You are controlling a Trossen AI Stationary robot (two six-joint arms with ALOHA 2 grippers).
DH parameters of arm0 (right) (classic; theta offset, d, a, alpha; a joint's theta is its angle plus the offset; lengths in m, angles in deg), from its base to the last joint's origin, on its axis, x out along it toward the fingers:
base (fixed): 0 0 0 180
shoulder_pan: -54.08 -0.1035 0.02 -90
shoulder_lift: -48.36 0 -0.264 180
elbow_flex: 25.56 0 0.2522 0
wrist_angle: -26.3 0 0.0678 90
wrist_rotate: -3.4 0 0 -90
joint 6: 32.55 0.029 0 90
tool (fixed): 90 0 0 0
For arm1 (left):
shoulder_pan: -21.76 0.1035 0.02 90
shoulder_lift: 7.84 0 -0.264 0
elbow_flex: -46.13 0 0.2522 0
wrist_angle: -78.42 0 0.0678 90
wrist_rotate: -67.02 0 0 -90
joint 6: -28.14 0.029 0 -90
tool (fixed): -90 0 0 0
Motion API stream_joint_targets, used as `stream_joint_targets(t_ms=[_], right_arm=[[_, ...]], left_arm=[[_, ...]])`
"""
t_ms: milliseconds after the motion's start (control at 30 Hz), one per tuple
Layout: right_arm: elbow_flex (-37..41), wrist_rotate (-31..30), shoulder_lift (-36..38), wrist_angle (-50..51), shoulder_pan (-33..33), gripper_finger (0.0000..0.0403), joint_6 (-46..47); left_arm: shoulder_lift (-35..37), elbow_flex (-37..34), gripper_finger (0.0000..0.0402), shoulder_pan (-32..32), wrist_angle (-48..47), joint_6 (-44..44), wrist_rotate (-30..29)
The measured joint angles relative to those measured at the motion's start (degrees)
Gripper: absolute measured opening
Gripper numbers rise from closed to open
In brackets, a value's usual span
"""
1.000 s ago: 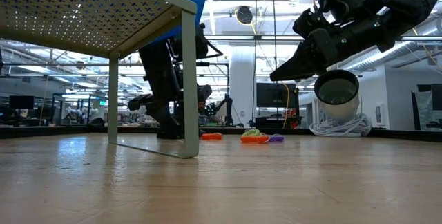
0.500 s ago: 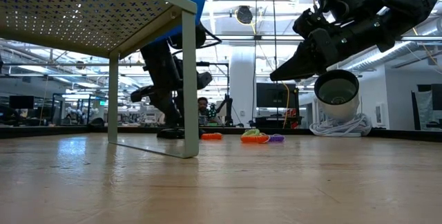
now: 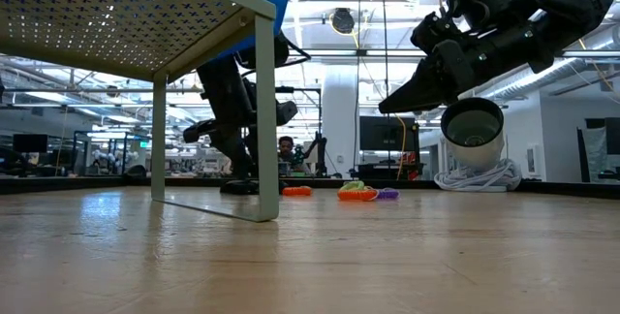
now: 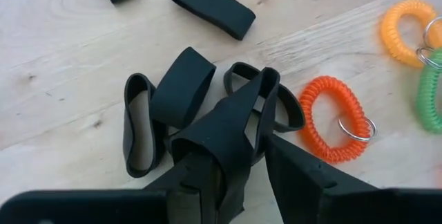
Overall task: Pick & Place Office Desk Supplies
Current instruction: Put the black rubber band into the center blue basket on the shelf
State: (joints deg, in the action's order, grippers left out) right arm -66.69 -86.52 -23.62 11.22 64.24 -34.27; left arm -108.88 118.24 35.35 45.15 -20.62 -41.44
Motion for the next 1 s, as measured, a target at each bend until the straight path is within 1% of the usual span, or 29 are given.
stream_joint_targets(t_ms=[133,367,433,500,600,833,1000], right_arm=[[0.0,0.0,0.0,0.0,0.0,0.0128,0.0],[0.0,0.0,0.0,0.0,0.0,0.0128,0.0],[0.0,0.0,0.0,0.0,0.0,0.0128,0.0],[0.0,0.0,0.0,0.0,0.0,0.0128,0.0],[0.0,0.0,0.0,0.0,0.0,0.0128,0.0],[0.0,0.0,0.0,0.0,0.0,0.0128,0.0],[0.0,0.0,0.0,0.0,0.0,0.0128,0.0]], left_arm=[[0.0,0.0,0.0132,0.1,0.0,-0.4,0.0],[0.0,0.0,0.0199,1.1,-0.3,-0.5,0.4],[0.0,0.0,0.0208,1.3,-0.7,-0.8,0.5],[0.0,0.0,0.0208,1.4,-1.3,-1.3,0.4],[0.0,0.0,0.0187,1.4,-2.1,-2.1,-0.3],[0.0,0.0,0.0102,1.4,-2.1,-3.5,-2.5],[0.0,0.0,0.0051,1.4,-1.4,-2.9,-2.5]])
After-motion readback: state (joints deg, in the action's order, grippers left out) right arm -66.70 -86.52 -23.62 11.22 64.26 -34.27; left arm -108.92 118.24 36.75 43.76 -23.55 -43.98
